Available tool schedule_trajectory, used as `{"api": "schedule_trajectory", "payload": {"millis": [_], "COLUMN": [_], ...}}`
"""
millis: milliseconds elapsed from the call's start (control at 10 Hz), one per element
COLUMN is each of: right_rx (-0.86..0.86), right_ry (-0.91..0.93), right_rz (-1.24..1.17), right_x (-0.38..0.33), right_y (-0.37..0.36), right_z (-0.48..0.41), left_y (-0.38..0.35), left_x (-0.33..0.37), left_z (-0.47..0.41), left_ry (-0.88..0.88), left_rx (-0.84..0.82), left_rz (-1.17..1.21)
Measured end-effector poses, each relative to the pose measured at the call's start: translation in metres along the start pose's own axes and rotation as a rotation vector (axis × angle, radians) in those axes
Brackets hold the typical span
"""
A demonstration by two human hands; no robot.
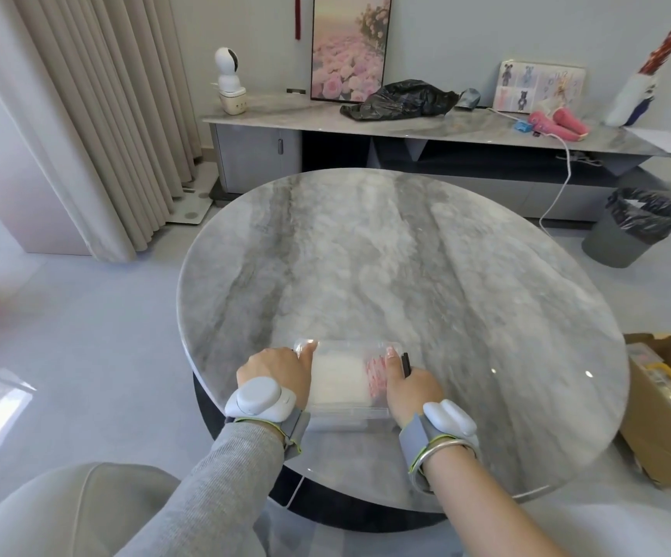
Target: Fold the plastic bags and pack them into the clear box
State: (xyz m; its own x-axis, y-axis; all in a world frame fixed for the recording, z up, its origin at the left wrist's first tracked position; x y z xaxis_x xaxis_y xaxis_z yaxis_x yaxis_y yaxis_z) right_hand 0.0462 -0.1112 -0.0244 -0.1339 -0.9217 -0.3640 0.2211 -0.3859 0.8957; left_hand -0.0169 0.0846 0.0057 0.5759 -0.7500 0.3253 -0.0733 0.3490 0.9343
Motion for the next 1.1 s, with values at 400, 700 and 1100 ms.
{"api": "schedule_trajectory", "payload": {"millis": [400, 700, 1100], "right_rx": [0.039, 0.063, -0.135], "right_ry": [-0.106, -0.078, -0.098], "right_rz": [0.063, 0.041, 0.347], "right_x": [-0.007, -0.051, -0.097], "right_y": [0.015, 0.024, 0.092], "right_z": [-0.052, -0.158, -0.126], "left_y": [0.001, -0.008, 0.070], "left_x": [0.042, 0.064, 0.106], "left_z": [-0.056, -0.172, -0.150], "left_ry": [0.007, -0.003, 0.089], "left_rx": [-0.120, -0.211, -0.456], "left_rz": [0.095, 0.004, -0.134]}}
Point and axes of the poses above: each hand's wrist, its own z-axis away from the middle knuckle, its own y-axis out of the back of the hand, x = y × z, the point moved 4 cm from there along -z, towards the middle knuckle, and after that the axes turned 13 degrees about z, right-handed, at the moved point
